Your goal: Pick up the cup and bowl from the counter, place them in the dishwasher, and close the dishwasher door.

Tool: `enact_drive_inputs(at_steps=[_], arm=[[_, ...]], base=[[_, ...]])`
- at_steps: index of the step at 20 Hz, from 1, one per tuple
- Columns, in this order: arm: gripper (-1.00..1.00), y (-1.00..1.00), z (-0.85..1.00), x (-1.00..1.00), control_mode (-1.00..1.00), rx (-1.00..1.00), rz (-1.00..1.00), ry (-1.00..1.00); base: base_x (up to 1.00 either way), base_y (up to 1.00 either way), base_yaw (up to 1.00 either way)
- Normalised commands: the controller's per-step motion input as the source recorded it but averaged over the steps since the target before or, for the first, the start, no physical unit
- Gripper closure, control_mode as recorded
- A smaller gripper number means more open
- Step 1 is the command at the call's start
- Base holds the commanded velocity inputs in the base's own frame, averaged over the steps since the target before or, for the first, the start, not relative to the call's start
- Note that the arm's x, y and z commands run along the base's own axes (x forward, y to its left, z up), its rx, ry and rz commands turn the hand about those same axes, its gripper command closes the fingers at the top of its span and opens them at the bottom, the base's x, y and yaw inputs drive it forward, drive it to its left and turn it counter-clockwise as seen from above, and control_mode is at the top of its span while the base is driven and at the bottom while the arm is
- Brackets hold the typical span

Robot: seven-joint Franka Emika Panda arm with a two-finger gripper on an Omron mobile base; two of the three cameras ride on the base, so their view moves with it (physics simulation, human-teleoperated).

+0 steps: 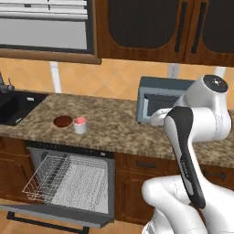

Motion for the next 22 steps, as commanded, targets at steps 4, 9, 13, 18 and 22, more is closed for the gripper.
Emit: enact_drive_inputs(at_steps=[4,9,13,18,22], arm=[[-1.0,0.0,0.0,0.0,1.0,0.0,0.0,0.0],[-1.0,0.0,0.0,0.0,1.0,0.0,0.0,0.0],[-1.0,0.0,0.0,0.0,1.0,0.0,0.0,0.0],[-1.0,0.0,0.0,0.0,1.0,0.0,0.0,0.0],[-1.0,0.0,0.0,0.0,1.0,0.0,0.0,0.0]], base=[[-0.12,-0.18,0.99],[-0.1,-0.15,0.99],[0.29,-0.73,0.43],[0.2,-0.72,0.21],[0.49,-0.11,0.07]])
